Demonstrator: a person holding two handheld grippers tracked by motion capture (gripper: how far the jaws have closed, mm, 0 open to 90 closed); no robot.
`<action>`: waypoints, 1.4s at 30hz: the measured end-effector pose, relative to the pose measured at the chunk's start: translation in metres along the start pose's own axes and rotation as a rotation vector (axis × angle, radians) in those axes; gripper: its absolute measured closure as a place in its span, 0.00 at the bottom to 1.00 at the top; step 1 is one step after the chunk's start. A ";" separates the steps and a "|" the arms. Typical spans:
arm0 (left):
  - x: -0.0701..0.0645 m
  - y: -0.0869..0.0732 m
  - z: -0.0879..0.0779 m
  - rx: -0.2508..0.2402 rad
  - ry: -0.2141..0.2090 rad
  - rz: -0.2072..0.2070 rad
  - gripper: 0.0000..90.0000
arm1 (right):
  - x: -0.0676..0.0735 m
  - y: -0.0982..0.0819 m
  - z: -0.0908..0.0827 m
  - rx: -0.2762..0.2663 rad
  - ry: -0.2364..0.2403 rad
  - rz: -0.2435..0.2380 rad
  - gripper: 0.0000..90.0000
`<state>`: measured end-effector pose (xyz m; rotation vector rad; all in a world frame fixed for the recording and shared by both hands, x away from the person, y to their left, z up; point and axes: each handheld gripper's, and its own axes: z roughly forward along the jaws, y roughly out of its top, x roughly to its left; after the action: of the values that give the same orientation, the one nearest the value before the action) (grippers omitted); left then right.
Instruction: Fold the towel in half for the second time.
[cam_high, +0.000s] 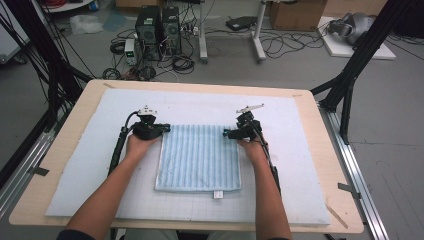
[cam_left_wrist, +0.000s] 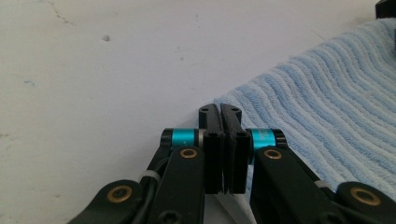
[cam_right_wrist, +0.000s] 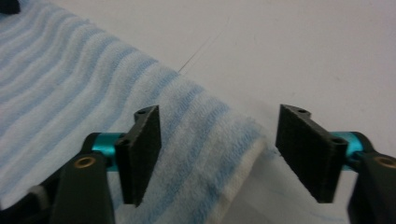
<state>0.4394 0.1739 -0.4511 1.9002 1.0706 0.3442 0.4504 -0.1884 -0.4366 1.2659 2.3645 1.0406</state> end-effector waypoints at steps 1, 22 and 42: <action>0.000 0.000 0.000 0.002 -0.002 -0.002 0.97 | 0.000 0.000 0.002 0.012 -0.004 -0.002 0.46; 0.010 0.012 -0.017 -0.170 -0.025 -0.080 0.97 | 0.008 0.011 -0.011 -0.139 0.001 -0.071 0.92; -0.021 0.010 -0.068 -0.228 -0.121 0.032 0.97 | 0.023 -0.006 -0.070 -0.277 0.109 -0.142 0.92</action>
<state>0.3918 0.1938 -0.4012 1.7139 0.8826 0.3488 0.3956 -0.2048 -0.3891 0.9507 2.2490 1.3637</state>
